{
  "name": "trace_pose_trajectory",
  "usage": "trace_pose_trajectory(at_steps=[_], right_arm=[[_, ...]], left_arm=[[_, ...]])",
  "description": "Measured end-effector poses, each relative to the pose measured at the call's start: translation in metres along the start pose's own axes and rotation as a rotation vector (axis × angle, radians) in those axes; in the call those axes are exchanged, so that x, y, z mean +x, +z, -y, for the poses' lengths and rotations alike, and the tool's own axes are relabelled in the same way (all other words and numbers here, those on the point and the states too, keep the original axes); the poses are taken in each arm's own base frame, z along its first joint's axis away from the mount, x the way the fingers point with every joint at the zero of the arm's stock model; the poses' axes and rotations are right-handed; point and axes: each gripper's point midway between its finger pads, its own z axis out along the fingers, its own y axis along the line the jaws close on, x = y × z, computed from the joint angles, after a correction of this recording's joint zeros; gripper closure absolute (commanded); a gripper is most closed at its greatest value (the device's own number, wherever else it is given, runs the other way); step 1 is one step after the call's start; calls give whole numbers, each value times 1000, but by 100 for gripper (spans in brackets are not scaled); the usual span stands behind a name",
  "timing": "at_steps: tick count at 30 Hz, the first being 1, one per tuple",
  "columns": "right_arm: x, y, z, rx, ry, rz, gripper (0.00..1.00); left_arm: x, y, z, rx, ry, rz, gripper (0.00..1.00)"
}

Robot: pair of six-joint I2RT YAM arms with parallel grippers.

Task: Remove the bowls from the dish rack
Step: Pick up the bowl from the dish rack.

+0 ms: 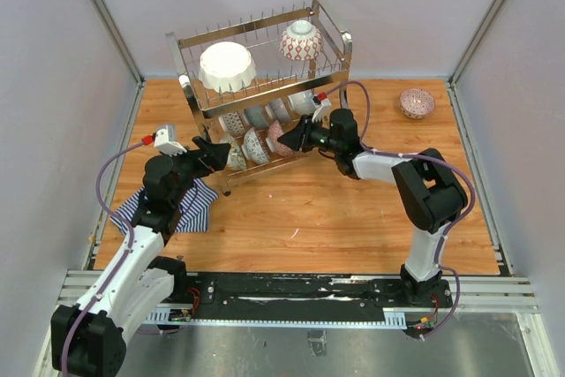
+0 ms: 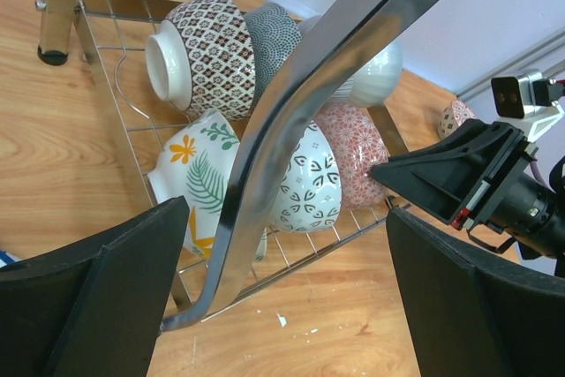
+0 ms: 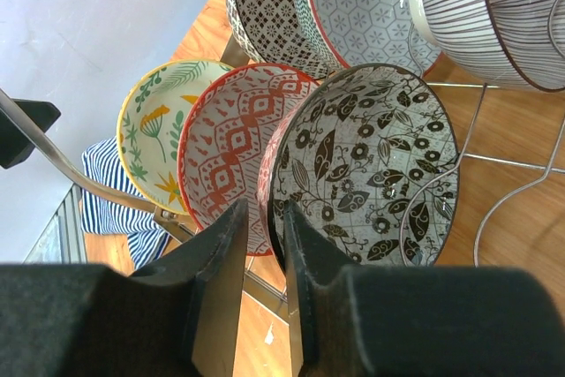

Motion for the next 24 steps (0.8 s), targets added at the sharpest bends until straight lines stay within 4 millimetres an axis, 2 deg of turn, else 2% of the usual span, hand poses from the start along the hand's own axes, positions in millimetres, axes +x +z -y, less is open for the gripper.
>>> trace_pose_trajectory(at_steps=[4, 9, 13, 24], right_arm=[[0, 3, 1, -6, 13, 9, 80], [-2, 4, 0, -17, 25, 22, 93], [-7, 6, -2, -32, 22, 47, 98], [-10, 8, -6, -52, 50, 62, 99]], left_arm=[[1, 0, -1, -2, 0, -3, 0], [1, 0, -1, -2, 0, -3, 0], [1, 0, -1, -2, 0, -3, 0], [1, 0, -1, -2, 0, -3, 0]])
